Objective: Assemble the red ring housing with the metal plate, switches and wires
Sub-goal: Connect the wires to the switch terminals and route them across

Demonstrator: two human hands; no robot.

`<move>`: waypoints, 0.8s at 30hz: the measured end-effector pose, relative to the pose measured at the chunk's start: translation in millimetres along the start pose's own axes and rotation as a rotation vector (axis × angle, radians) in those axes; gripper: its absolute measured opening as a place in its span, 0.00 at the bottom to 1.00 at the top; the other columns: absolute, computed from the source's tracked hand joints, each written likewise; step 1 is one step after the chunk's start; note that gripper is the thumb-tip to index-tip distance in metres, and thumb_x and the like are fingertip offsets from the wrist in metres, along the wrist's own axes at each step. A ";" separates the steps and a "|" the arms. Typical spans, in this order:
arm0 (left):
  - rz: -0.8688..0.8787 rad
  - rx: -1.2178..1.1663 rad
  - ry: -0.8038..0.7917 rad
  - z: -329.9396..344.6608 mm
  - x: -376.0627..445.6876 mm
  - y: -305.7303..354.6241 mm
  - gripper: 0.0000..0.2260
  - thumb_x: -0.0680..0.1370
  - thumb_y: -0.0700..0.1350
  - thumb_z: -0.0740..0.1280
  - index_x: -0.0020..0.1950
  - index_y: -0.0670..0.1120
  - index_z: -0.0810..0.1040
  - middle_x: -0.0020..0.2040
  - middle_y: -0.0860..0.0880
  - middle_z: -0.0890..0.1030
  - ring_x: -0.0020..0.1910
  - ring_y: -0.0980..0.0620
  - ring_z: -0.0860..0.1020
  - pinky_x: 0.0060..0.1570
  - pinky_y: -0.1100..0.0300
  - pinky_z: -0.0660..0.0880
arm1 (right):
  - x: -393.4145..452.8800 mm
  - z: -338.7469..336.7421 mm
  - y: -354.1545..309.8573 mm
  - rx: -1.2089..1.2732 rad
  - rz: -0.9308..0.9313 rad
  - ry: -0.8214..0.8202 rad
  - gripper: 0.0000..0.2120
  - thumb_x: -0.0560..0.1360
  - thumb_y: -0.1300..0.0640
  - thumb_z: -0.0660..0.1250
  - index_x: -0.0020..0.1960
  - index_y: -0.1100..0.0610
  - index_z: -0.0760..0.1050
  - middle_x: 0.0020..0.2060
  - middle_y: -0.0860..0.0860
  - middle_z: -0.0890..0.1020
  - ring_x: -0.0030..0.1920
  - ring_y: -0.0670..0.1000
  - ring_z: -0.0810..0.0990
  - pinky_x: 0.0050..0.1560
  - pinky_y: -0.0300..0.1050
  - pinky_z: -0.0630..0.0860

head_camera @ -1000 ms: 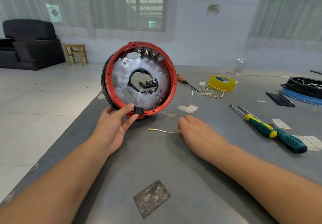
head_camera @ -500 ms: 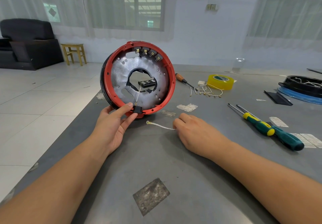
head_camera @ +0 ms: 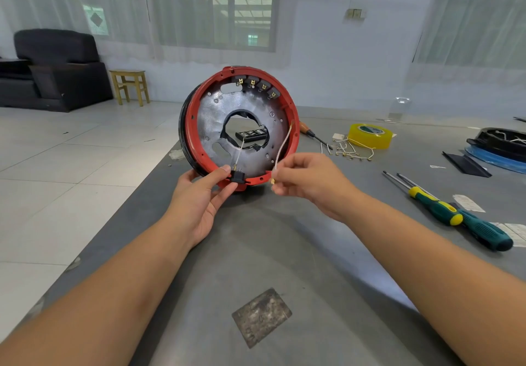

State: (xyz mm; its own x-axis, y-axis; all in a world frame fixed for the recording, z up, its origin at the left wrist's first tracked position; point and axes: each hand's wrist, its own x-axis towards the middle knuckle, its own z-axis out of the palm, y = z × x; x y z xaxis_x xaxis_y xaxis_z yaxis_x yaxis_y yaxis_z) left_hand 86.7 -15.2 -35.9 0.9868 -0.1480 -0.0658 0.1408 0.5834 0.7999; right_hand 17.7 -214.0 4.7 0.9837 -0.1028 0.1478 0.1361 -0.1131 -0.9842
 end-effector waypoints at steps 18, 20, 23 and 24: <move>-0.003 -0.006 -0.008 -3.9 8.1 -3.8 0.28 0.76 0.35 0.77 0.74 0.39 0.72 0.63 0.40 0.85 0.58 0.41 0.86 0.45 0.59 0.84 | 64.4 30.9 2.8 -0.320 -0.081 -0.016 0.06 0.78 0.57 0.73 0.42 0.54 0.82 0.32 0.48 0.83 0.34 0.45 0.80 0.51 0.48 0.83; -0.003 -0.006 -0.006 -3.7 7.4 -3.5 0.28 0.76 0.34 0.77 0.74 0.39 0.72 0.62 0.40 0.85 0.58 0.41 0.86 0.44 0.59 0.84 | 63.5 30.4 2.8 -0.362 -0.081 -0.003 0.07 0.78 0.56 0.72 0.41 0.53 0.81 0.29 0.46 0.82 0.31 0.42 0.79 0.45 0.44 0.82; -0.002 -0.002 -0.008 -3.3 5.6 -3.2 0.28 0.76 0.34 0.76 0.74 0.39 0.72 0.61 0.40 0.85 0.58 0.41 0.86 0.45 0.59 0.84 | 61.4 31.9 1.6 -0.411 -0.074 0.003 0.08 0.79 0.55 0.71 0.41 0.51 0.81 0.26 0.44 0.81 0.28 0.42 0.77 0.38 0.39 0.78; -0.002 0.001 -0.008 -3.0 5.0 -3.1 0.27 0.76 0.34 0.76 0.74 0.40 0.72 0.62 0.40 0.85 0.58 0.41 0.86 0.45 0.59 0.85 | 61.0 32.5 1.0 -0.416 -0.070 0.006 0.08 0.79 0.55 0.71 0.41 0.51 0.81 0.26 0.45 0.81 0.29 0.43 0.77 0.38 0.39 0.78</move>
State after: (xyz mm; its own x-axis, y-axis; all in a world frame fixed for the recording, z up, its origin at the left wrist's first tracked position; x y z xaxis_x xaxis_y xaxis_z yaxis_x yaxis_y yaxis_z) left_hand 91.4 -15.3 -40.4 0.9858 -0.1556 -0.0630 0.1430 0.5821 0.8005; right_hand 81.7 -188.3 9.5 0.9729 -0.0863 0.2147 0.1422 -0.5091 -0.8489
